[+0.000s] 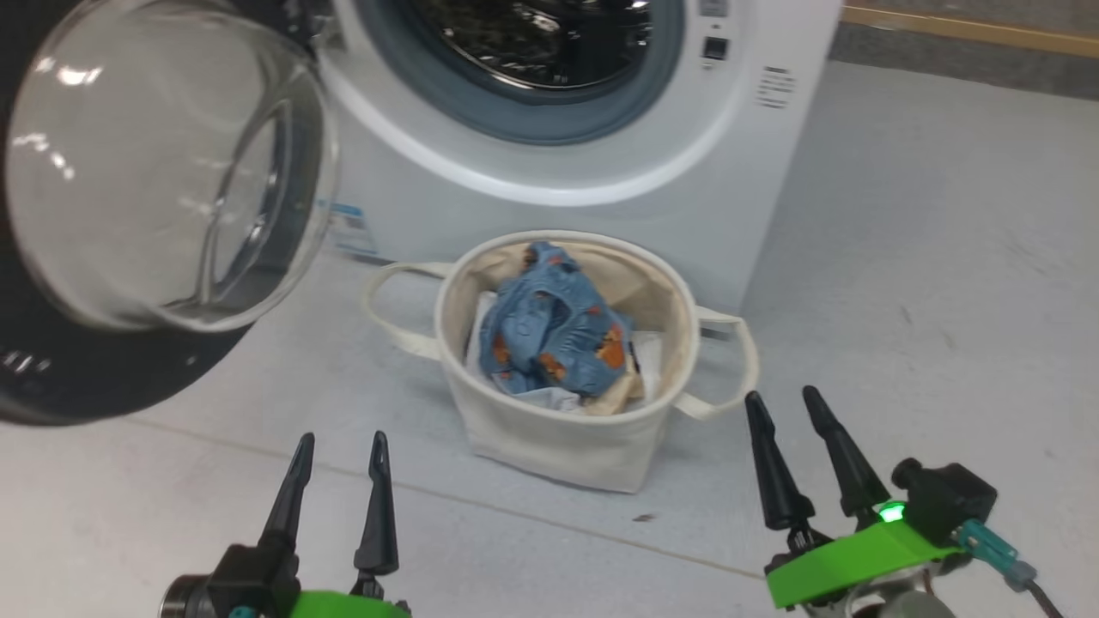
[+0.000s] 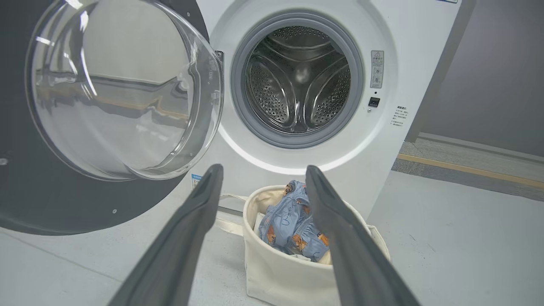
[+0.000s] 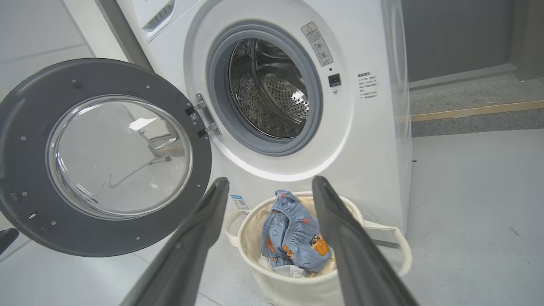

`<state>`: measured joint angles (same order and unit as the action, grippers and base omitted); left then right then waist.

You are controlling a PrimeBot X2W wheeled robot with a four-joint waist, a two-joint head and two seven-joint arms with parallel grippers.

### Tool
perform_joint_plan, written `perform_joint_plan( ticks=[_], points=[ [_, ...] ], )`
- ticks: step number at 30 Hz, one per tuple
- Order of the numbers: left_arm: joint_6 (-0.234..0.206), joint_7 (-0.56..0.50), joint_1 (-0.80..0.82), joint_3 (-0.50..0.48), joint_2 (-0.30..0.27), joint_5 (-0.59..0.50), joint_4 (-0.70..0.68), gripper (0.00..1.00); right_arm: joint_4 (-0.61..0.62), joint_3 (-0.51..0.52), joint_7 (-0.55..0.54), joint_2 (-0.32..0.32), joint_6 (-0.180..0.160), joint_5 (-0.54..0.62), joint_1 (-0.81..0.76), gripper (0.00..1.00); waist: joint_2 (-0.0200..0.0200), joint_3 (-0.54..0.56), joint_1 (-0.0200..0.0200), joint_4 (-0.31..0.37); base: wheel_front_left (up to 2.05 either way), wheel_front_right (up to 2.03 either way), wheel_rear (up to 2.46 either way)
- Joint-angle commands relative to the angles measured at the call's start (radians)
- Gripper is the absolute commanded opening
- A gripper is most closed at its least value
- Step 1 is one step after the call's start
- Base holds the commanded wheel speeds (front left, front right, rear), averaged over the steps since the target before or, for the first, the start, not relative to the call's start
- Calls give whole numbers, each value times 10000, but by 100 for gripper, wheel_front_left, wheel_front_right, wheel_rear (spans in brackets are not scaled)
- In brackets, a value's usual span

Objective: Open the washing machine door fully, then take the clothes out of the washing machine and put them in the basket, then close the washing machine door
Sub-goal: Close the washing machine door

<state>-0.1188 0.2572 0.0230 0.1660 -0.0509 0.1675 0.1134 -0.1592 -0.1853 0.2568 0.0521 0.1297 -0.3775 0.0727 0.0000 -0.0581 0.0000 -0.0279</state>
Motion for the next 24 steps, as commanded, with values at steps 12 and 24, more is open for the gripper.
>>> perform_joint_plan(
  ticks=[12,24],
  points=[
    [-271,46,-29,-186,7,-32,-637,100,385,-849,49,-19,10,373,388,100,0,156,0,-2749,0,0,0],
    [-336,46,-276,133,7,-12,-546,100,453,-1194,49,-19,10,244,18,100,0,525,0,-4673,0,0,0]
  ],
)
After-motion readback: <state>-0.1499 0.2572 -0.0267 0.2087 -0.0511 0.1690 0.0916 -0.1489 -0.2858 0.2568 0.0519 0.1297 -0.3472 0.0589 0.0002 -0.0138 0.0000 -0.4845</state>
